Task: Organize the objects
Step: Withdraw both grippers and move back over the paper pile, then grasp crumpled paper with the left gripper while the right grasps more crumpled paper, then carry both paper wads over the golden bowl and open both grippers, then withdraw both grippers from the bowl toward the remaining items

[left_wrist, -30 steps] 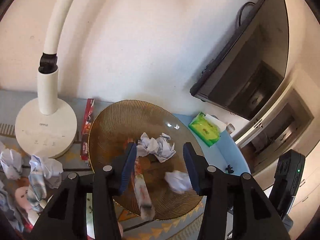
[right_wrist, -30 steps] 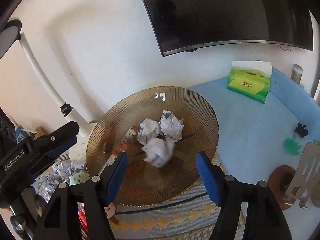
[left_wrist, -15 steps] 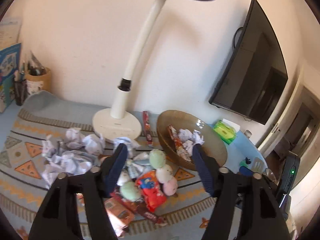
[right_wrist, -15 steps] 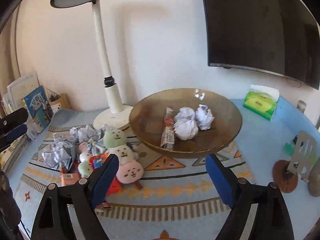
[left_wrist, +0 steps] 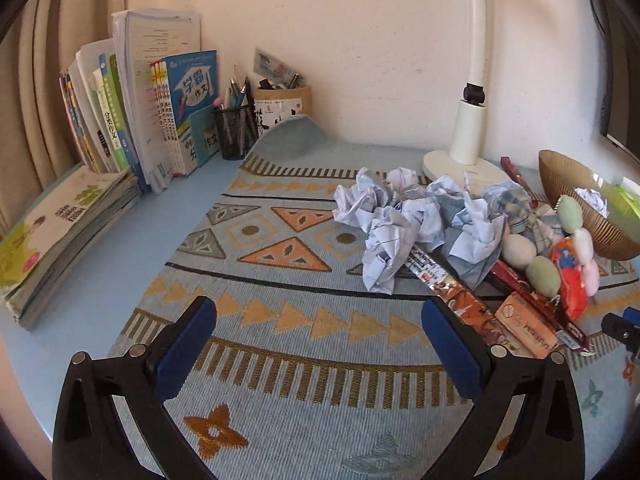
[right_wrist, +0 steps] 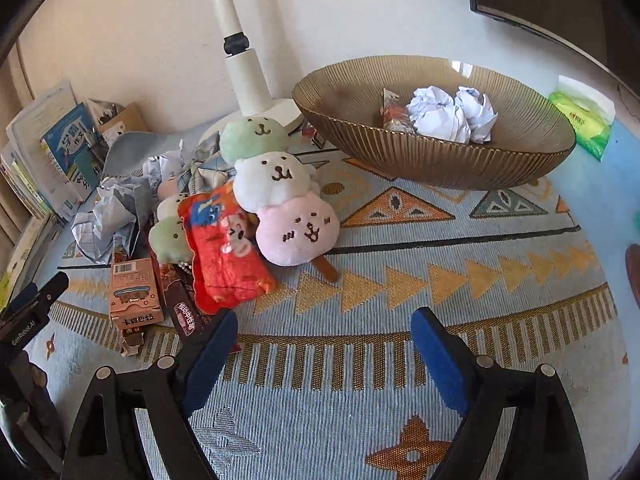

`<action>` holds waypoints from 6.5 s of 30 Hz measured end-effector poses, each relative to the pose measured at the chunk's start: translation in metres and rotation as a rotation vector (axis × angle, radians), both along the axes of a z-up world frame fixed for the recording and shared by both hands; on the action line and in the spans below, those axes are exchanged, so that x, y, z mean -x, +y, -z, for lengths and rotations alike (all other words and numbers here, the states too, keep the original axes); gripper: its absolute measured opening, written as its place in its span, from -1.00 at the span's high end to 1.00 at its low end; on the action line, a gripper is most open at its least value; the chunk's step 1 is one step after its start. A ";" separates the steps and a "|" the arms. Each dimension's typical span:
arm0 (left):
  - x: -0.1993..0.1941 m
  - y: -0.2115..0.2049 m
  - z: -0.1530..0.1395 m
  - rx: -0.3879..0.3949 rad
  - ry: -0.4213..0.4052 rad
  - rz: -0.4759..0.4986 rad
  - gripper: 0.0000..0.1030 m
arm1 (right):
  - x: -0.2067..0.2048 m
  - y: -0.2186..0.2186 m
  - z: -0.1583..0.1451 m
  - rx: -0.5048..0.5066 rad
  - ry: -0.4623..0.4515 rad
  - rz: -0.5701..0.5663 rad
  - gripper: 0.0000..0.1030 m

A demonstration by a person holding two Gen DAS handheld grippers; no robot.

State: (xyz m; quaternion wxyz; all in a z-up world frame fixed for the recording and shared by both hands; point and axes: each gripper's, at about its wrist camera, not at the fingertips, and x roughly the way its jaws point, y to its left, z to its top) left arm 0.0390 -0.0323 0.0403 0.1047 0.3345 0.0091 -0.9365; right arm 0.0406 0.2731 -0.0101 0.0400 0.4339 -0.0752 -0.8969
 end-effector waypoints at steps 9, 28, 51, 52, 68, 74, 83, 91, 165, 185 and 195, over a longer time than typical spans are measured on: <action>0.010 0.004 0.011 0.035 -0.092 0.013 -0.98 | -0.001 0.001 0.001 -0.074 0.000 0.099 -0.70; 0.008 0.002 0.011 0.002 -0.085 0.021 -0.99 | 0.002 -0.005 0.004 -0.085 -0.019 0.091 -0.70; 0.058 -0.017 -0.008 -0.197 -0.086 0.266 -0.88 | -0.003 -0.003 -0.010 0.017 0.041 -0.016 -0.71; 0.064 -0.018 -0.005 -0.216 -0.093 0.281 -0.68 | -0.001 -0.005 -0.013 0.027 0.044 -0.021 -0.71; 0.068 -0.023 0.010 -0.293 -0.052 0.261 0.35 | 0.085 -0.168 -0.032 0.072 0.002 -0.339 -0.51; 0.067 -0.019 0.009 -0.261 -0.040 0.276 0.35 | 0.095 -0.174 -0.021 0.058 0.006 -0.350 0.16; 0.049 -0.015 0.001 -0.240 0.004 0.299 0.35 | 0.013 -0.103 -0.074 0.129 0.143 -0.293 0.16; -0.007 -0.004 0.001 -0.263 -0.010 0.264 0.35 | -0.052 -0.013 -0.016 0.232 -0.021 -0.251 0.15; -0.013 -0.034 0.005 -0.218 -0.006 0.131 -0.97 | -0.026 -0.013 -0.017 -0.050 0.135 -0.042 -0.65; -0.015 -0.020 0.006 -0.179 0.000 0.182 -0.98 | -0.019 -0.007 -0.012 -0.061 0.099 0.018 -0.67; -0.015 -0.020 0.006 -0.181 0.001 0.188 -0.98 | -0.002 -0.003 -0.018 0.047 0.077 -0.030 -0.67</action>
